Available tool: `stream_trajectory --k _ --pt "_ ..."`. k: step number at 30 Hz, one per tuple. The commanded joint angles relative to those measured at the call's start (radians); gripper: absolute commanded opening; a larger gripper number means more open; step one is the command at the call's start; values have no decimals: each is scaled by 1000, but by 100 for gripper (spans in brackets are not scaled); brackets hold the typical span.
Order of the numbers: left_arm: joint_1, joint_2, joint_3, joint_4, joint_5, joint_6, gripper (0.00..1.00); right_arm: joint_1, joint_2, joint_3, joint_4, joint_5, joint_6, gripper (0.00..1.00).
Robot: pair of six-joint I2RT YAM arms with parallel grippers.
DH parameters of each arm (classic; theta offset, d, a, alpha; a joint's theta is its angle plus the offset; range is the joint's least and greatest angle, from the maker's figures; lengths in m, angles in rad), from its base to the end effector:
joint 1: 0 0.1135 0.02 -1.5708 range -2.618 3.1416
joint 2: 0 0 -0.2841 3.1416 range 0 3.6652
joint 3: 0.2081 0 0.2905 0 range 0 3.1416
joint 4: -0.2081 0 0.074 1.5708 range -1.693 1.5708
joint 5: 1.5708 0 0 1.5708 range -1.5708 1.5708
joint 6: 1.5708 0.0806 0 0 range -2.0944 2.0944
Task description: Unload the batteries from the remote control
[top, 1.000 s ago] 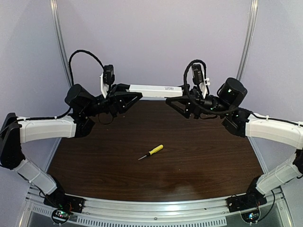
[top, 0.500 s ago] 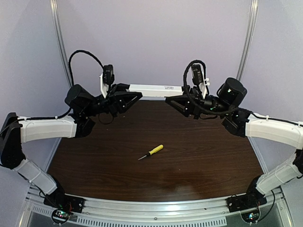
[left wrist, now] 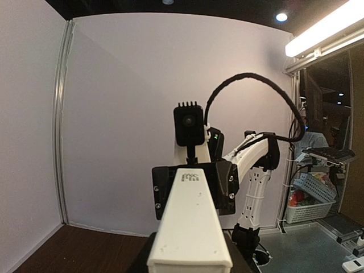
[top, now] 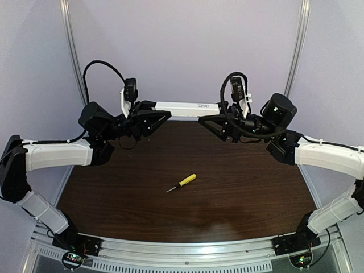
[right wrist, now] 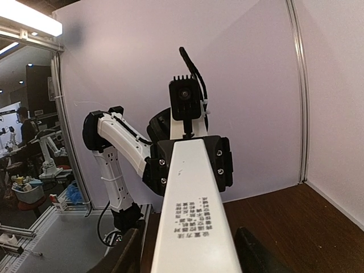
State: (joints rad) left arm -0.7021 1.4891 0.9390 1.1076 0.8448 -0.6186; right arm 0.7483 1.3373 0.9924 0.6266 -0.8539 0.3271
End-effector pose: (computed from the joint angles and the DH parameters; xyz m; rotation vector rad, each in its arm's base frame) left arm 0.2502 -0.2906 0.3667 0.9077 1.0297 -1.5577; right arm 0.2254 0.2922 0.3856 -1.0605 1.1273 1.4196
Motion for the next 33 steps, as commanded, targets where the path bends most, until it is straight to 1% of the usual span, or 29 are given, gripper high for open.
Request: stream_trajectory --k 1,3,6,11,25,33 --pt "-2 6 6 79 -14 -15 0 9 -5 10 43 15 3 54" --pt "-2 6 4 85 -14 -19 0 10 -3 8 54 19 5 54" --pt "-2 5 3 92 -15 -22 0 12 -4 2 72 31 9 59" --pt "-2 8 0 104 -18 -30 0 15 1 -1 93 34 15 59" --pt "-2 28 -6 168 -27 -71 0 23 18 -14 160 38 45 55" --pt "-2 33 -11 182 -32 -77 0 26 24 -15 170 38 49 49"
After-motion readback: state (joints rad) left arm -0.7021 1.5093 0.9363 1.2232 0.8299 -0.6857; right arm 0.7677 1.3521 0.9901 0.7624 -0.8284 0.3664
